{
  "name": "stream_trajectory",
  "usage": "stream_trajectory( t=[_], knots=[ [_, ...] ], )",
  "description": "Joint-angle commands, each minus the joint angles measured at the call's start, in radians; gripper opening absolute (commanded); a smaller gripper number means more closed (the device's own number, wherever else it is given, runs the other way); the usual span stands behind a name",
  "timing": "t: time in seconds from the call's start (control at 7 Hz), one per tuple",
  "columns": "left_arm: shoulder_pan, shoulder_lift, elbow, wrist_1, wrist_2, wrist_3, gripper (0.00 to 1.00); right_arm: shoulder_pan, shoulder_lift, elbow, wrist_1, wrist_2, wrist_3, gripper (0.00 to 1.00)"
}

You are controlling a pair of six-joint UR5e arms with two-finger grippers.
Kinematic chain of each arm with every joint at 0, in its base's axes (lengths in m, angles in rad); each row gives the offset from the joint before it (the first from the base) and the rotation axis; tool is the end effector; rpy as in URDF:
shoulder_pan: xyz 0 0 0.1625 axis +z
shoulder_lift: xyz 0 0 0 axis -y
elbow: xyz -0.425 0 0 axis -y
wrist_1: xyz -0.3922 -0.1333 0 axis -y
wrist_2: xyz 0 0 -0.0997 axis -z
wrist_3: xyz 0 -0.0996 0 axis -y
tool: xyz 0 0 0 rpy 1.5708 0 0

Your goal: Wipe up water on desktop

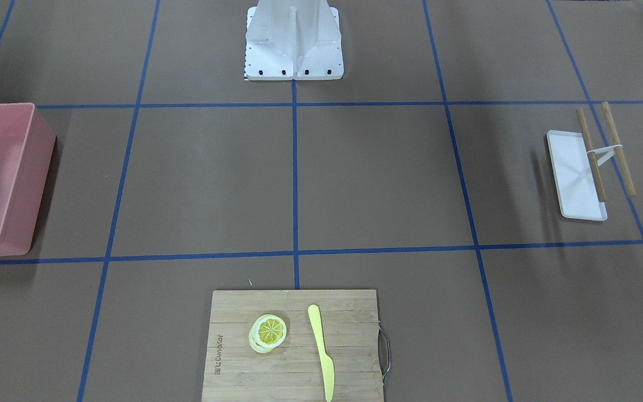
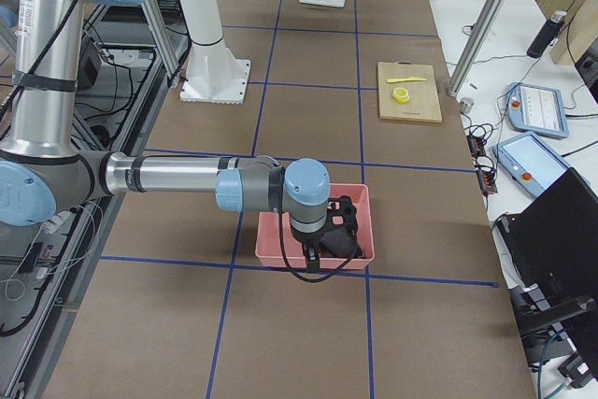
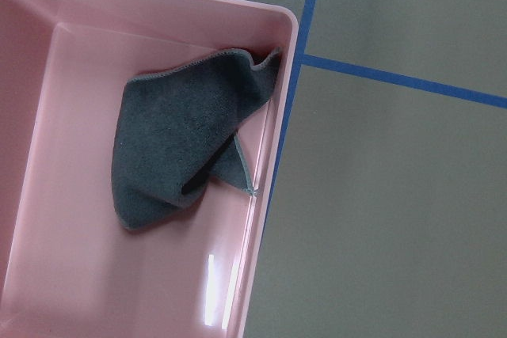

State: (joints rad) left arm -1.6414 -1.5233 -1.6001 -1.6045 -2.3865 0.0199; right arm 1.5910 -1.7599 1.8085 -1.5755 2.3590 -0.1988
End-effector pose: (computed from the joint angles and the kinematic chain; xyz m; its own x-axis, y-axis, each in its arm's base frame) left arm -0.0940 -0.4672 0.6609 0.6857 -0.0172 -0.7277 0.0569 0.9979 0.0300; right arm 0.0710 -0.4132 0.6267 0.6957 -0.2138 0.6858 0.1196 0.9758 0.1829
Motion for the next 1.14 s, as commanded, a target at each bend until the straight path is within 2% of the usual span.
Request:
stream_trajectory(
  t=[0.0,1.0],
  knots=[
    [0.000,0.000,0.000,0.000,0.000,0.000,0.98,0.001,0.002,0.017,0.000,0.003,-0.001,1.00],
    [0.000,0.000,0.008,-0.003,0.000,-0.005,0.98,0.000,0.003,0.061,0.000,0.000,-0.001,1.00]
  ],
)
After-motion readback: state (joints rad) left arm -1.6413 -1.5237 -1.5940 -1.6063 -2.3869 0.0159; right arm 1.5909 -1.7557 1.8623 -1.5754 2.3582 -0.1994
